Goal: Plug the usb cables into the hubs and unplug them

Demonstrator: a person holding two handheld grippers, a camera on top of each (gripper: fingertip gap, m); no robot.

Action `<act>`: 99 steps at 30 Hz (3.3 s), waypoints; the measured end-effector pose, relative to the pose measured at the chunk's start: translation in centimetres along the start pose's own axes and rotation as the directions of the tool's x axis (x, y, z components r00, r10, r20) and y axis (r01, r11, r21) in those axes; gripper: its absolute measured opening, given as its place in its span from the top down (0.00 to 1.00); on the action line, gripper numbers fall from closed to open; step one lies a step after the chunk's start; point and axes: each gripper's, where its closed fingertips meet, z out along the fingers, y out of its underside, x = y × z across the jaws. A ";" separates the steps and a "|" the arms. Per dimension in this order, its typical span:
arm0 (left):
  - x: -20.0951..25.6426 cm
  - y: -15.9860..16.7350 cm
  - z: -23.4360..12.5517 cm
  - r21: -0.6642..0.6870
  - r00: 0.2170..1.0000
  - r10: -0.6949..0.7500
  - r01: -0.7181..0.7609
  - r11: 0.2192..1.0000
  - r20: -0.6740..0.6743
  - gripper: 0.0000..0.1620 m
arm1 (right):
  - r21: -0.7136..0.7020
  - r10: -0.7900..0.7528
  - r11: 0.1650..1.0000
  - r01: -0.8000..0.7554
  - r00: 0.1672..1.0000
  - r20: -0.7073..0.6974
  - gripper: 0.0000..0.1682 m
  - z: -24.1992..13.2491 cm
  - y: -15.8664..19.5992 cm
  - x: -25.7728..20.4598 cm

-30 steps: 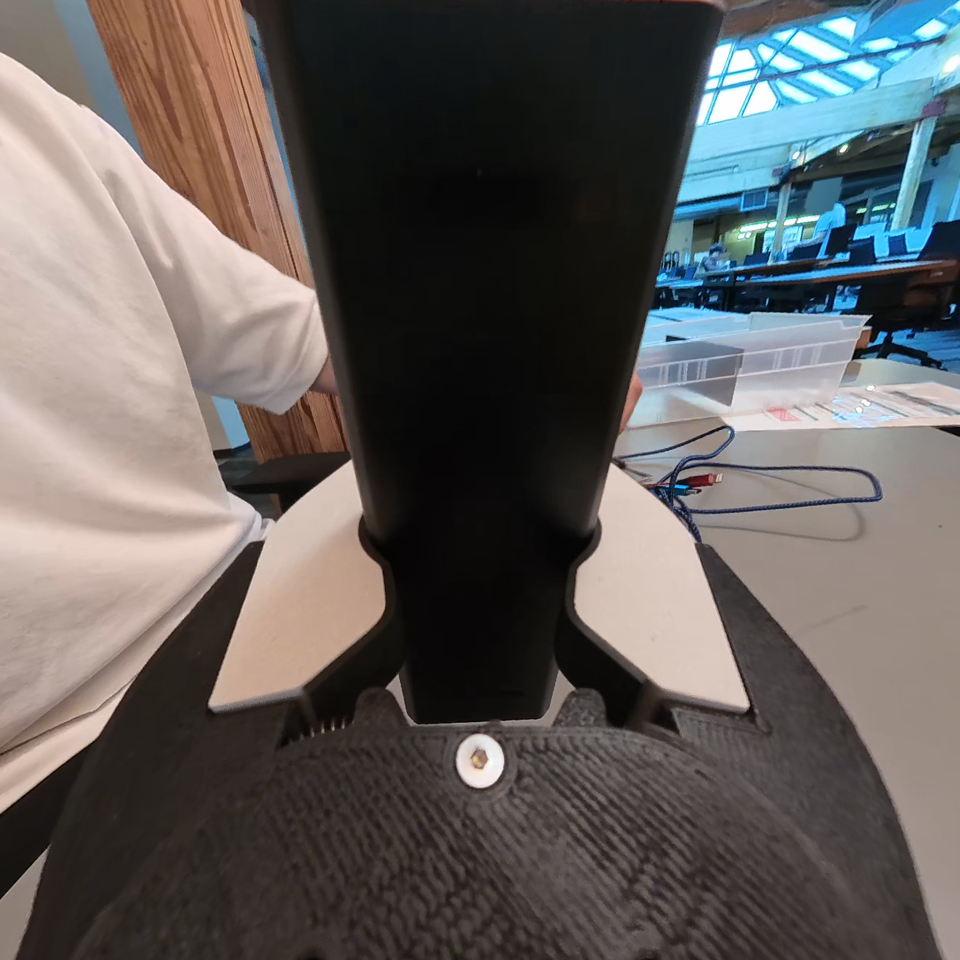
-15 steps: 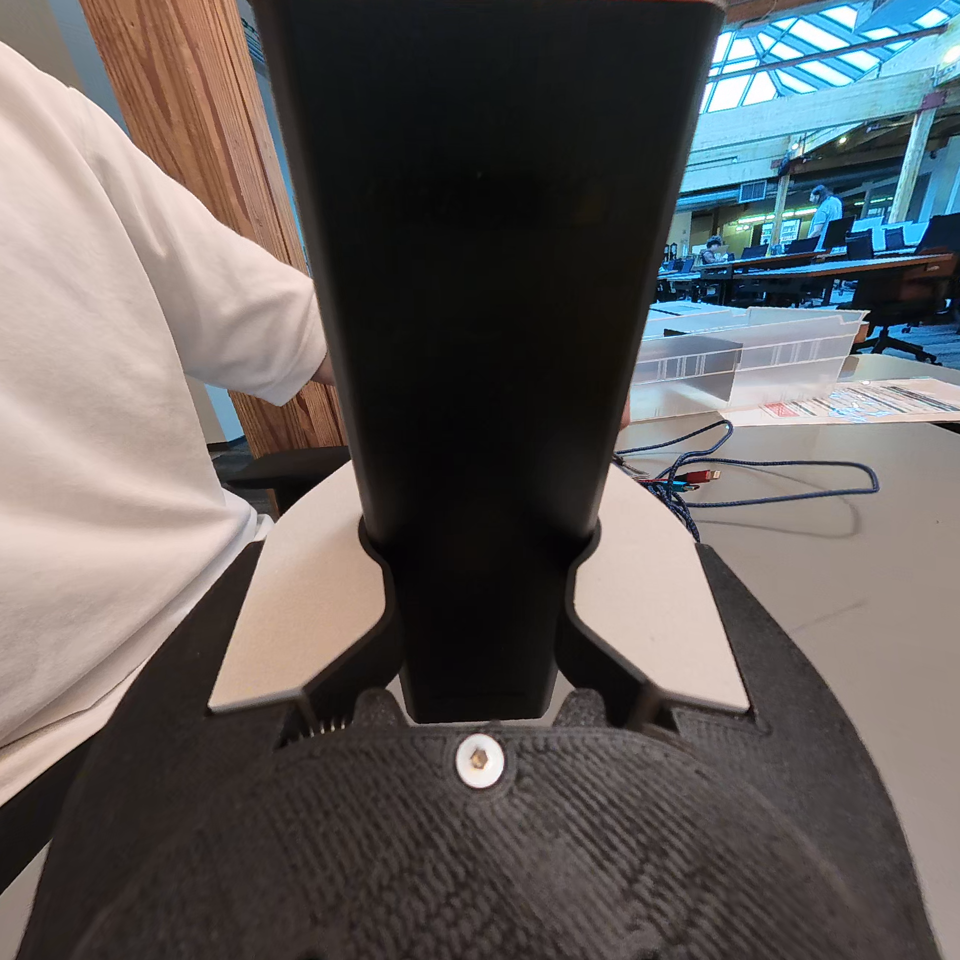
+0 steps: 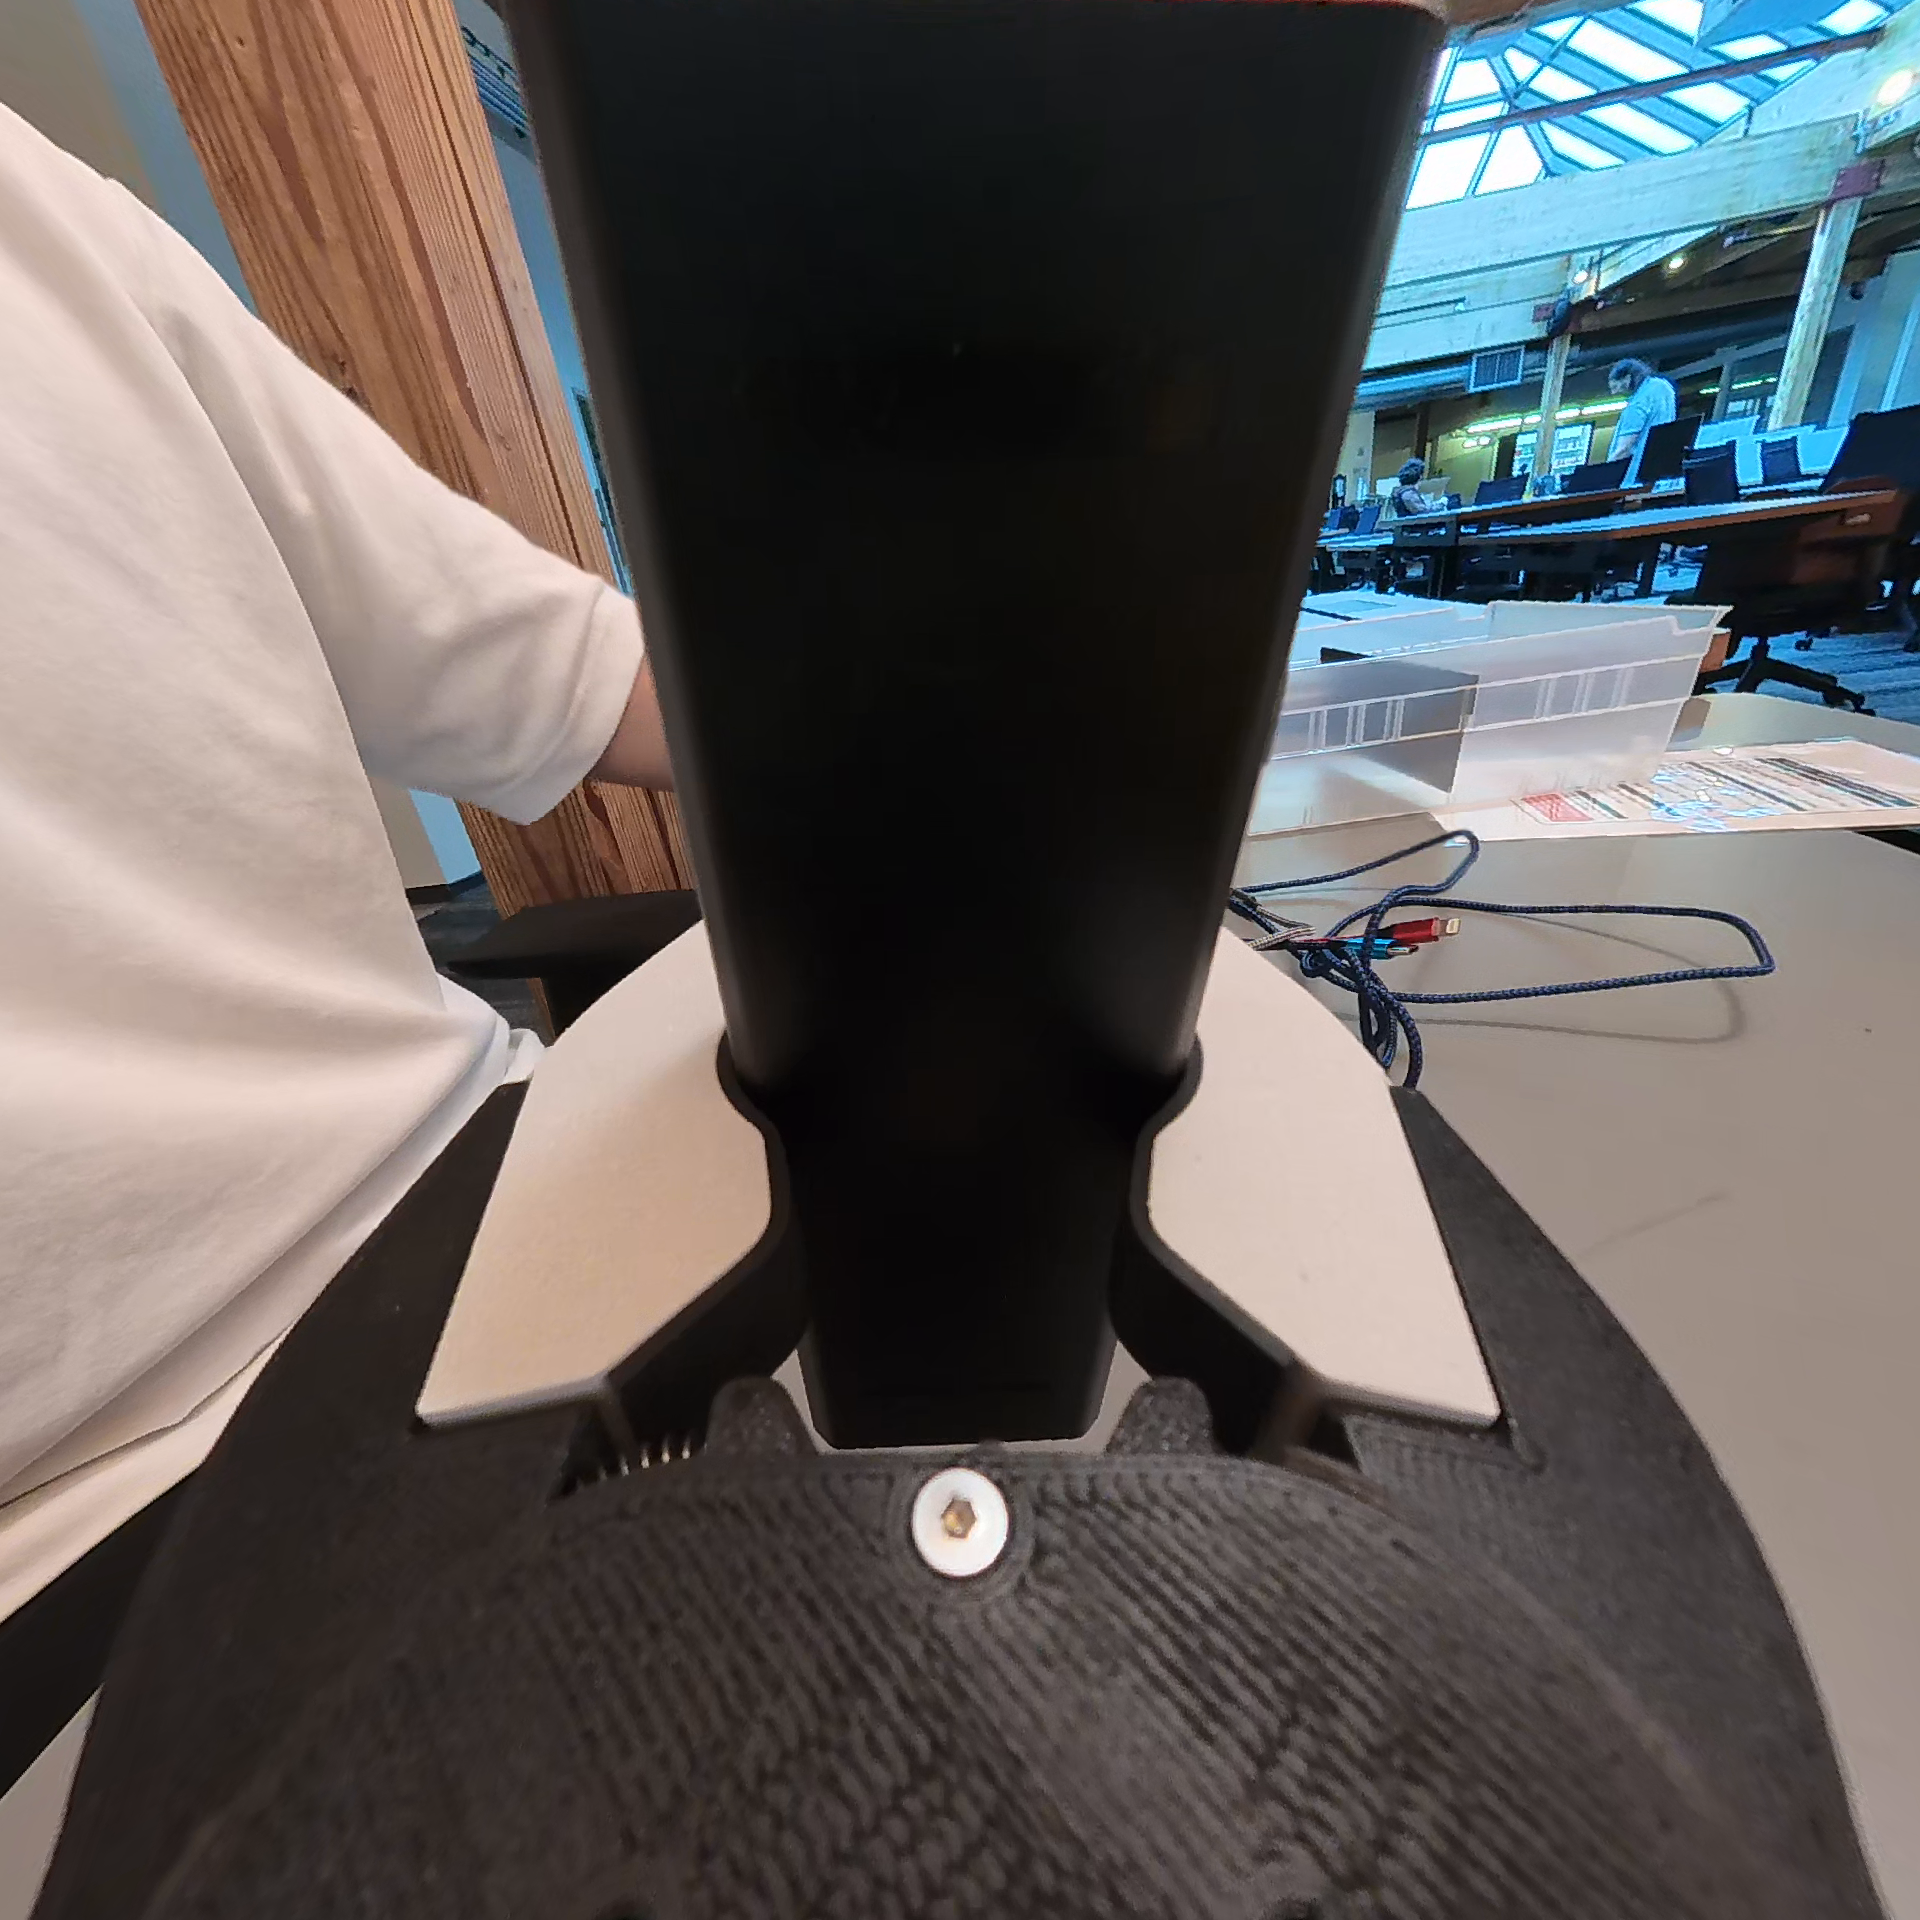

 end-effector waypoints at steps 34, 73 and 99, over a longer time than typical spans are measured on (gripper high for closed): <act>3.1 -3.5 5.7 -0.019 0.856 0.465 -0.481 0.876 -0.226 0.84 | -0.001 0.005 1.000 -0.005 1.000 0.004 0.57 0.0 0.0 0.0; -0.1 -4.4 8.2 -0.006 0.993 -0.112 0.112 0.994 0.025 0.92 | -0.013 0.005 1.000 -0.005 1.000 -0.006 0.57 0.1 0.2 0.1; 1.2 -5.2 8.6 0.104 0.995 -0.021 0.032 0.994 -0.100 0.91 | -0.018 0.010 1.000 -0.010 1.000 -0.004 0.57 0.2 0.2 0.2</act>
